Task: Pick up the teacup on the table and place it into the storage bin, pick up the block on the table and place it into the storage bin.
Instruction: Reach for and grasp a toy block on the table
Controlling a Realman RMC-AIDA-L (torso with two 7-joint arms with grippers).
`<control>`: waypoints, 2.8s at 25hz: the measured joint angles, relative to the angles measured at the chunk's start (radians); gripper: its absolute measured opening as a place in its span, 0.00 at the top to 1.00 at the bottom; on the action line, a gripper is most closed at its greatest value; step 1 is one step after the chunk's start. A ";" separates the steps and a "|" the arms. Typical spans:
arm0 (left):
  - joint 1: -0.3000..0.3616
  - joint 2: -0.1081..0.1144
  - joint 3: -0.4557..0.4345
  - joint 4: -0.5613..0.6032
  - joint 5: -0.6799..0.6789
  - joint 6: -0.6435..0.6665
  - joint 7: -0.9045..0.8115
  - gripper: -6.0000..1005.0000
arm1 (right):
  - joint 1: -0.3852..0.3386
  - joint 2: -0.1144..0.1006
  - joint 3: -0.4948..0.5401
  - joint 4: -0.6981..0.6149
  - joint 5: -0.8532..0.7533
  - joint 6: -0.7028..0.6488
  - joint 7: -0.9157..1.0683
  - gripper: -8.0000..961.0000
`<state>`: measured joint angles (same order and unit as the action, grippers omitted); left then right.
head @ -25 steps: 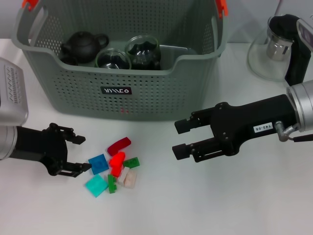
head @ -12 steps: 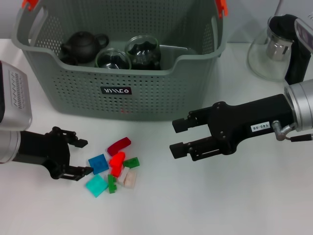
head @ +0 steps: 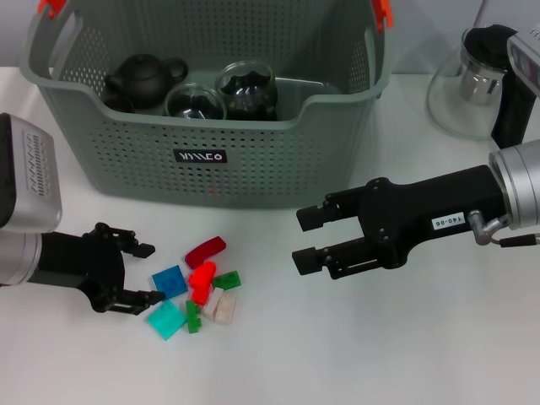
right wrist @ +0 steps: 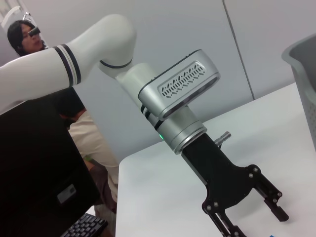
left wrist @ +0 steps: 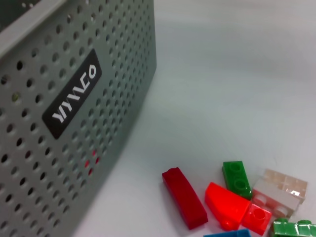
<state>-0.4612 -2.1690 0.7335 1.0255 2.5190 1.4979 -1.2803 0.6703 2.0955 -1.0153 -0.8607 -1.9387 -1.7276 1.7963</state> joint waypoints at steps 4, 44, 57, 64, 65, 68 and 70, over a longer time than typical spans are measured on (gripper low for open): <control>0.000 0.000 0.001 -0.005 -0.001 -0.005 0.003 0.32 | 0.000 0.000 0.000 0.001 0.000 0.001 0.000 0.22; -0.013 0.000 0.028 -0.012 -0.005 0.013 -0.020 0.33 | -0.006 -0.001 0.006 0.000 0.014 -0.001 -0.015 0.22; -0.016 -0.002 0.029 -0.022 -0.005 0.005 -0.018 0.34 | -0.009 -0.002 0.016 0.001 0.015 -0.003 -0.026 0.22; -0.022 -0.002 0.045 -0.043 -0.005 -0.021 -0.017 0.34 | -0.011 -0.002 0.017 0.007 0.015 -0.004 -0.027 0.22; -0.021 -0.002 0.047 -0.044 -0.005 -0.024 -0.017 0.34 | -0.011 -0.002 0.017 0.008 0.015 -0.004 -0.027 0.22; -0.020 -0.003 0.049 -0.045 -0.005 -0.027 -0.017 0.34 | -0.011 -0.002 0.017 0.013 0.015 -0.004 -0.028 0.22; -0.020 -0.003 0.049 -0.045 -0.005 -0.029 -0.016 0.34 | -0.010 -0.002 0.017 0.014 0.015 -0.004 -0.029 0.22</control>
<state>-0.4815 -2.1720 0.7824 0.9804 2.5142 1.4692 -1.2968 0.6601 2.0939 -0.9985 -0.8468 -1.9236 -1.7312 1.7668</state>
